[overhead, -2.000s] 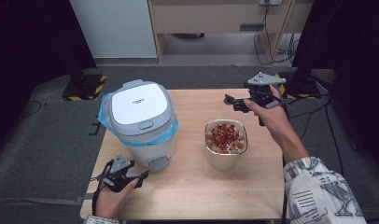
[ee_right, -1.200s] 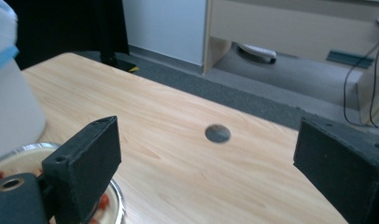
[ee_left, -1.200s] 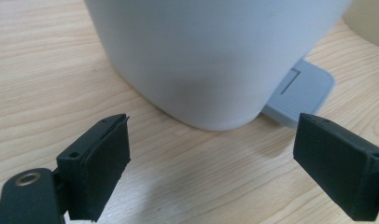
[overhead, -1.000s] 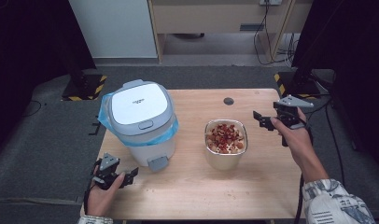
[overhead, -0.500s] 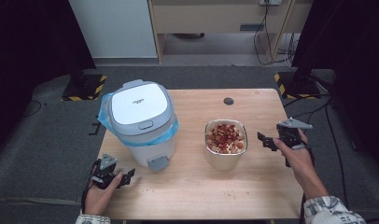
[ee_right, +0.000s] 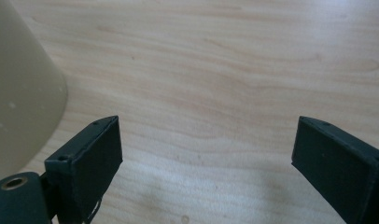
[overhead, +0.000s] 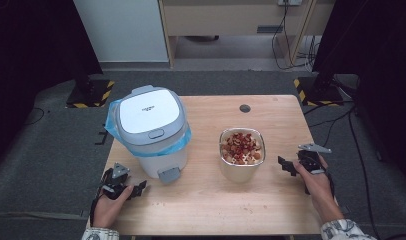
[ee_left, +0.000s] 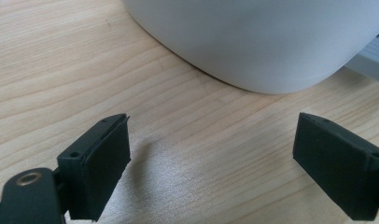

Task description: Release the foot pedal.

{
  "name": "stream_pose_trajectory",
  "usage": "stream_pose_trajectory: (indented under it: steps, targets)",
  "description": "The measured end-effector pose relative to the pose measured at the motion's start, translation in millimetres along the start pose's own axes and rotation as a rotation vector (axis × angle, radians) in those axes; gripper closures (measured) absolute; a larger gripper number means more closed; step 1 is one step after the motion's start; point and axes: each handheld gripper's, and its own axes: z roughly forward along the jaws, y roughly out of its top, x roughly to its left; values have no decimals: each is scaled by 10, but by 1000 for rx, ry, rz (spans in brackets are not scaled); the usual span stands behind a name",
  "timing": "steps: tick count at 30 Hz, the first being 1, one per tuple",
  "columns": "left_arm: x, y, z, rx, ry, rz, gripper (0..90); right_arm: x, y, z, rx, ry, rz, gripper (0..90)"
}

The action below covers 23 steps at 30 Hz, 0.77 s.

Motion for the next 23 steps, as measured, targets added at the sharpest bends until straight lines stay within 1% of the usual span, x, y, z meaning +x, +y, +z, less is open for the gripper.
stream_pose_trajectory:
  steps: [2,5,6,8,10,11,12,13,14,15,18,23]
  targets:
    - [3,-6,16,1,-6,-5,94,8,-47,29,16,-3,-1,84]
    - [3,-13,36,9,-10,1,84,24,-69,49,29,-7,-5,80]
    - [-4,-21,63,16,-10,10,78,48,-82,78,49,-21,-24,72]
    - [-4,-20,71,11,-12,12,67,70,-94,103,63,-13,-29,66]
    - [-2,-27,78,4,-15,15,61,101,-107,131,80,-16,-50,59]
    - [-2,-27,78,4,-15,15,53,132,-117,155,97,-25,-71,50]
    - [-6,-36,85,-4,-17,18,45,157,-114,161,102,-27,-94,44]
    - [-6,-36,85,-4,-17,18,41,157,-114,161,102,-27,-94,44]
    - [-9,-41,89,-8,-17,19,35,184,-117,164,104,-10,-103,41]
    - [-10,-40,91,-7,-17,20,33,190,-117,162,107,-7,-104,39]
    - [-15,-39,93,-6,-17,20,27,230,-137,146,109,21,-128,37]
    - [-24,-39,95,-5,-17,19,19,254,-150,132,109,15,-122,32]
